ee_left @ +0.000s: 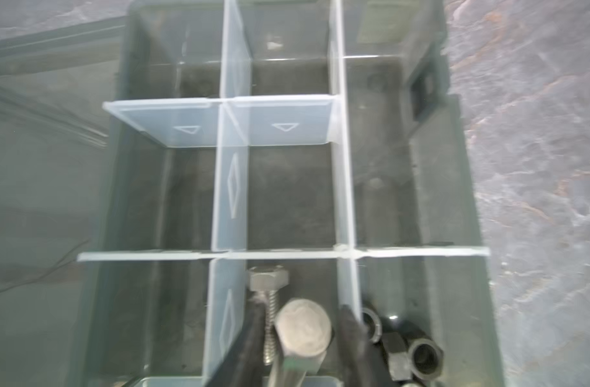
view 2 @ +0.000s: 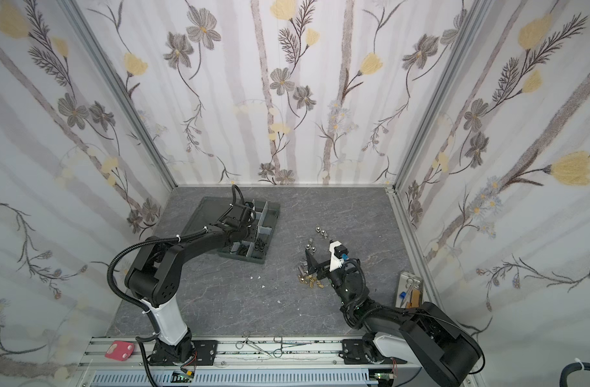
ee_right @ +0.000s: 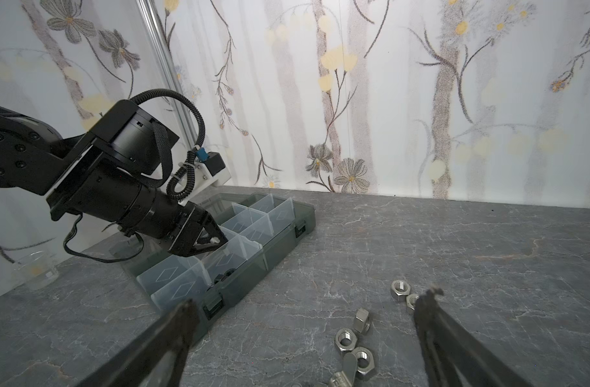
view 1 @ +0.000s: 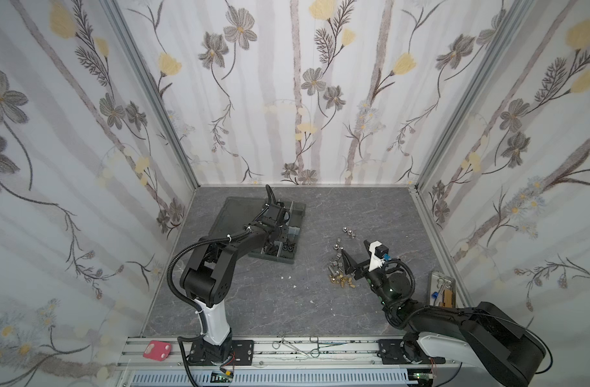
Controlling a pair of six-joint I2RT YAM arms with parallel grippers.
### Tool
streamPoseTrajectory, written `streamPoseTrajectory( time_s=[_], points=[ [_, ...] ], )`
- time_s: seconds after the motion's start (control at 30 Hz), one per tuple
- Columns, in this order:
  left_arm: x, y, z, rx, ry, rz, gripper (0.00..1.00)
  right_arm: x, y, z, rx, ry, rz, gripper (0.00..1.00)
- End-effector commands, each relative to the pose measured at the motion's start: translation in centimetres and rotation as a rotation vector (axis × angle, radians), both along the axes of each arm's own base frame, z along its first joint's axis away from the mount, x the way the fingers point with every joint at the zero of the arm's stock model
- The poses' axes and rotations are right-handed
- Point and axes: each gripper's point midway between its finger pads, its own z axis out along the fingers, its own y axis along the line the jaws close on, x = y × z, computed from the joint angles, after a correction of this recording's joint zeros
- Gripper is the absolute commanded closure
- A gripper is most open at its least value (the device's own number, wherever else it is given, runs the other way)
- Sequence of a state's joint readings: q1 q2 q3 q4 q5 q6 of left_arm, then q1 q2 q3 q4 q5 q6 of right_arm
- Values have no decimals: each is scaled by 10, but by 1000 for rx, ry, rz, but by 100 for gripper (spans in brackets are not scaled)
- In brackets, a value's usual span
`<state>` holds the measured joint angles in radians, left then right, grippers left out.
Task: Sort the screws and nuts into containers
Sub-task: Place the screw into the container, then pick up the screw at the center of the table.
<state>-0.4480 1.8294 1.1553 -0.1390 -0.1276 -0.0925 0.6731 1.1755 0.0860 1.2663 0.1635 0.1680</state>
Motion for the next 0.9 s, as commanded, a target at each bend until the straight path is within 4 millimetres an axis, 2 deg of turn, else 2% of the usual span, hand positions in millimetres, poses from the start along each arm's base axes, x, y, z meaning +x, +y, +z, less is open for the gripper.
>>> streamPoseTrajectory(
  time_s=[0.0, 0.13, 0.23, 0.3, 0.4, 0.53, 0.57, 0.67, 0.77, 0.83, 0.87],
  points=[
    [2, -3, 16, -16, -38, 14, 52, 0, 1, 8, 23, -17, 0, 1],
    [2, -15, 47, -34, -94, -16, 47, -1, -1, 11, 30, -28, -1, 1],
    [-10, -58, 74, -79, -152, -191, 46, -5, -5, 14, 36, -45, -7, 1],
    [-23, -91, 77, -81, -162, -328, 45, -5, -7, 14, 29, -50, -17, 1],
    [-52, -136, 59, -15, -154, -551, 45, -2, -8, 7, -4, -34, -31, 1],
    [-79, -172, 34, 15, -112, -694, 42, -2, -19, -8, -44, 57, -85, 1],
    [-85, -178, 30, 7, -99, -708, 42, -4, -26, -11, -35, 102, -107, 1],
    [-99, -187, 19, -92, -39, -695, 25, -19, -39, -15, 5, 113, -111, 1],
    [-116, -195, 4, -149, 28, -674, 20, -28, -52, -24, -13, 73, -138, 1],
    [-129, -201, -6, -144, 87, -666, 14, -27, -60, -23, -13, 49, -184, 0],
    [-133, -201, -13, -114, 112, -651, 14, -27, -56, -16, -26, 7, -162, 0]
  ],
)
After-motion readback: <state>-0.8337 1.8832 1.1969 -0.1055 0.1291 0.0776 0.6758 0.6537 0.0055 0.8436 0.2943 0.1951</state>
